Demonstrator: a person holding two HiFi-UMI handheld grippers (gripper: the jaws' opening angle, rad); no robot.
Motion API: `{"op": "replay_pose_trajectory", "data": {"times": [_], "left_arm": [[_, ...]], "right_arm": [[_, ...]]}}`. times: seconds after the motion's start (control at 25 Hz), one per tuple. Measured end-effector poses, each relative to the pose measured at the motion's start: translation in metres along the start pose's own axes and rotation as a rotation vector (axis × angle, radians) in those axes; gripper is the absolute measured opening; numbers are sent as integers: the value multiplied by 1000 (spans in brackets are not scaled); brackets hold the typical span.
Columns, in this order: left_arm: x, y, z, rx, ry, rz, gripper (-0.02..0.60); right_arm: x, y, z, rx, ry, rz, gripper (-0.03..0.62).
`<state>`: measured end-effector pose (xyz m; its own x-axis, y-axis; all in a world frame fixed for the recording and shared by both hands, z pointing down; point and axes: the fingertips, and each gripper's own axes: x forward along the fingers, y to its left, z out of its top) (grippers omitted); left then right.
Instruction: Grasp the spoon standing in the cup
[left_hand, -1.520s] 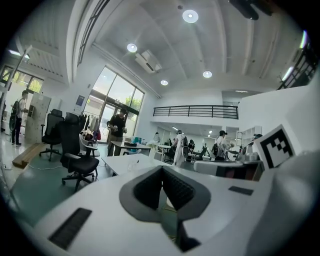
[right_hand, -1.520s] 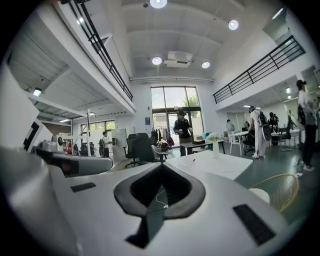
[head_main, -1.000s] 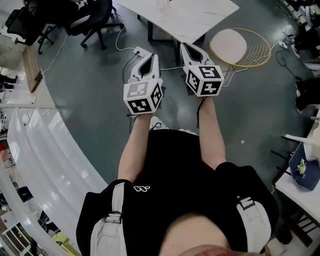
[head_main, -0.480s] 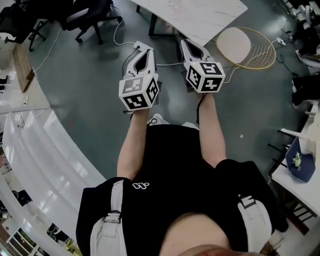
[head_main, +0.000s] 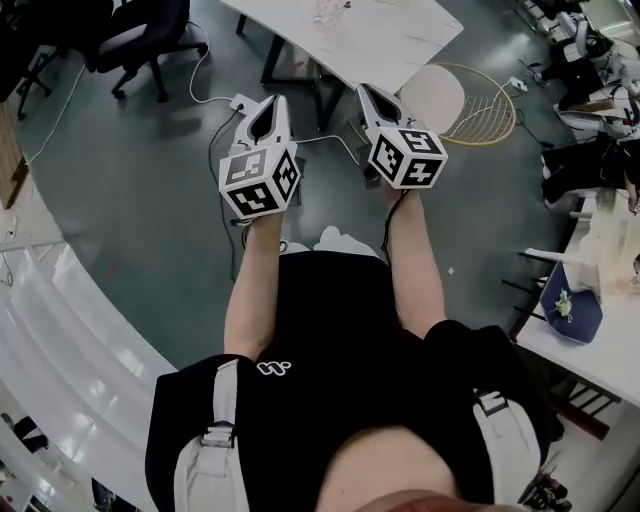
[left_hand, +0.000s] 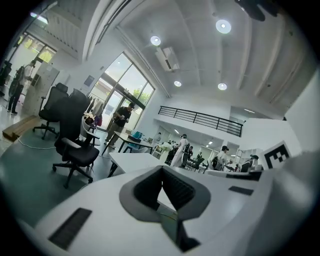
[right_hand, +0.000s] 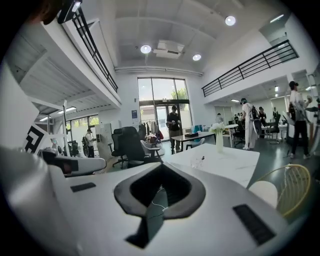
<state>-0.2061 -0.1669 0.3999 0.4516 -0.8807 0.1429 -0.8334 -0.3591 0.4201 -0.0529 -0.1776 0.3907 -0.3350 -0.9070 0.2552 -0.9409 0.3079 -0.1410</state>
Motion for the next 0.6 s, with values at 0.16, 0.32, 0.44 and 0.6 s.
{"op": "replay_pose_trajectory", "data": {"times": [0.16,0.32,0.44,0.6], "left_arm": [[9,-10,6,-4,-11,-28,15],[10,2,1,-20,-13,3,15],[13,22,12,-31,-49,54,15],[28,39,20,-52,-77,116,15]], "right_arm": [[-3,-14,11,-10,-10,-25,6],[3,-28,7,-6,-4,-33,6],[23,-26,16,-12,-21,-1,6],[56,-15,27,-80,-18,81,6]]}}
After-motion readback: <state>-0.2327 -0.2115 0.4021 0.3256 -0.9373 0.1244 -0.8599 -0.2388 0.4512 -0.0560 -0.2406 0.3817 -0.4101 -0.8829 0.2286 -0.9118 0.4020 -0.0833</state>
